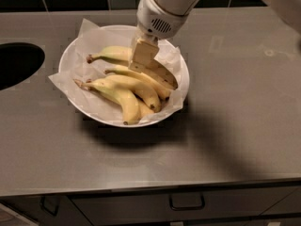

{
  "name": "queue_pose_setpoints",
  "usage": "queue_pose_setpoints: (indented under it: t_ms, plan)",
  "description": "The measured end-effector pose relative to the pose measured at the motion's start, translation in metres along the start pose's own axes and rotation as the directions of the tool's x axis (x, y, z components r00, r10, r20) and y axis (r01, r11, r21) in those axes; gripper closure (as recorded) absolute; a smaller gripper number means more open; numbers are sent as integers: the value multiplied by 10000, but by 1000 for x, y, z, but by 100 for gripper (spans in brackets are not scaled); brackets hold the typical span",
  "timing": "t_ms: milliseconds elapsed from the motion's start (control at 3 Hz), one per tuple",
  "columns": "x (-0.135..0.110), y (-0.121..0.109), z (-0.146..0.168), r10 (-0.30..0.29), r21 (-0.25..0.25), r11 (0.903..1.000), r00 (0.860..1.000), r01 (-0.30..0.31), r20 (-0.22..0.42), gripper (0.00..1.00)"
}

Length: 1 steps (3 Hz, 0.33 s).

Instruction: Pick banana from white bowl

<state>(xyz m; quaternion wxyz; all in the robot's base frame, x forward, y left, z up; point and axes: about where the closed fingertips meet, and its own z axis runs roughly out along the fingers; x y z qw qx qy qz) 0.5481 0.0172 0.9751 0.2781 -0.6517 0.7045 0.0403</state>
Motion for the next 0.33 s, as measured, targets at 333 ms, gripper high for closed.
queue_pose_setpoints:
  t_ms: [333]
  plan:
    - [-1, 0, -2, -13, 53, 10000, 10000, 13, 27, 100]
